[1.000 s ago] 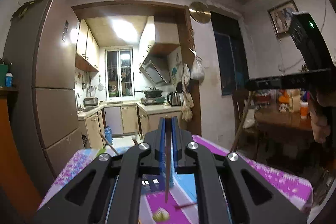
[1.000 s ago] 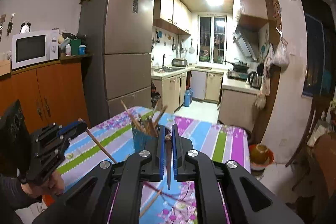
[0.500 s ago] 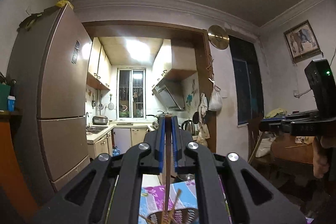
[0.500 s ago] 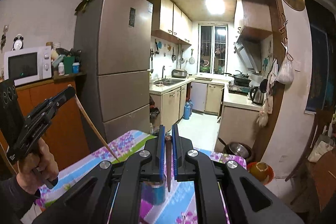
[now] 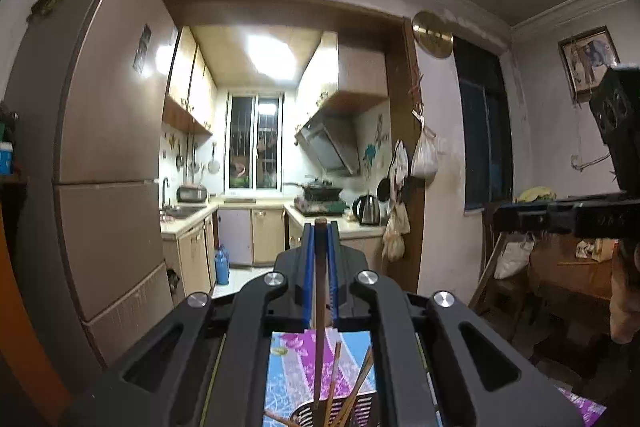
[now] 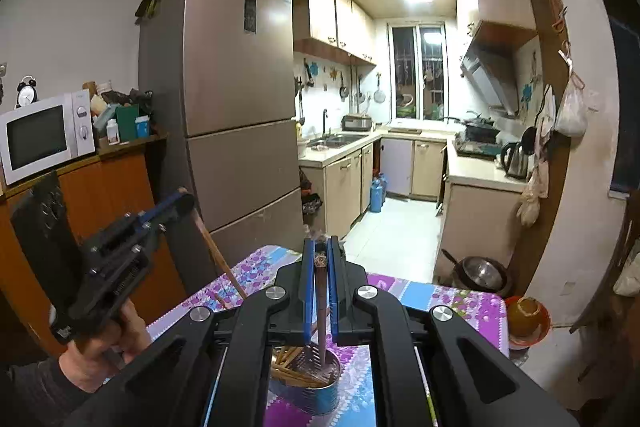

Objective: Organize utensils
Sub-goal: 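Lift both chopsticks and lower them into the blue holder, then open both grippers to release the chopsticks into the holder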

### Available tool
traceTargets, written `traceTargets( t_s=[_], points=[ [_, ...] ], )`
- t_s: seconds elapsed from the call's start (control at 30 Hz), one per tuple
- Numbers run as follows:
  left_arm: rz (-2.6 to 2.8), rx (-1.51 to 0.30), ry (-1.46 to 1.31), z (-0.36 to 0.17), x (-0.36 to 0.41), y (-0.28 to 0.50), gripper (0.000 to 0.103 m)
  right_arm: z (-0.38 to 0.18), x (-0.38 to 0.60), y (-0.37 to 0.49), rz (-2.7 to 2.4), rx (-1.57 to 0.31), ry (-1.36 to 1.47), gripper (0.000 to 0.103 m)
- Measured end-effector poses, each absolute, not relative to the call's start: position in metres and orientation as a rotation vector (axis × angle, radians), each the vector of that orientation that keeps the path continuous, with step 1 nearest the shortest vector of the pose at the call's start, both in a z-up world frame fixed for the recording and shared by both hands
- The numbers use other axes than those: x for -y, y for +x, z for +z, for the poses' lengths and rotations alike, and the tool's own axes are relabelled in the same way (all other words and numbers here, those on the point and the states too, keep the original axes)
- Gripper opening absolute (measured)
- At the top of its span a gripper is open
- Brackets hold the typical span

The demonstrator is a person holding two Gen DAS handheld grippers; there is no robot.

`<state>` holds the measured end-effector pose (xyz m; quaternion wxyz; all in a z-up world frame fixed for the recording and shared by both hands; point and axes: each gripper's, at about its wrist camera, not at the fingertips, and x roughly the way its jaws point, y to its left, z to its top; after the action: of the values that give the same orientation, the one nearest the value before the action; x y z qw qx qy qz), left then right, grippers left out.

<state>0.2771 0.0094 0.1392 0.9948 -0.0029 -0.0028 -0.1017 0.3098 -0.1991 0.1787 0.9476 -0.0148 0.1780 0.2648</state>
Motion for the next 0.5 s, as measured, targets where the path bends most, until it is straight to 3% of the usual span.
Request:
traceTargets(
  t_s=[0.5],
  points=[
    [-0.192,-0.122,-0.001,0.098,-0.014,0.317,0.009,0.131,0.180,0.350,0.567,-0.486,-0.003,0.008]
  ],
)
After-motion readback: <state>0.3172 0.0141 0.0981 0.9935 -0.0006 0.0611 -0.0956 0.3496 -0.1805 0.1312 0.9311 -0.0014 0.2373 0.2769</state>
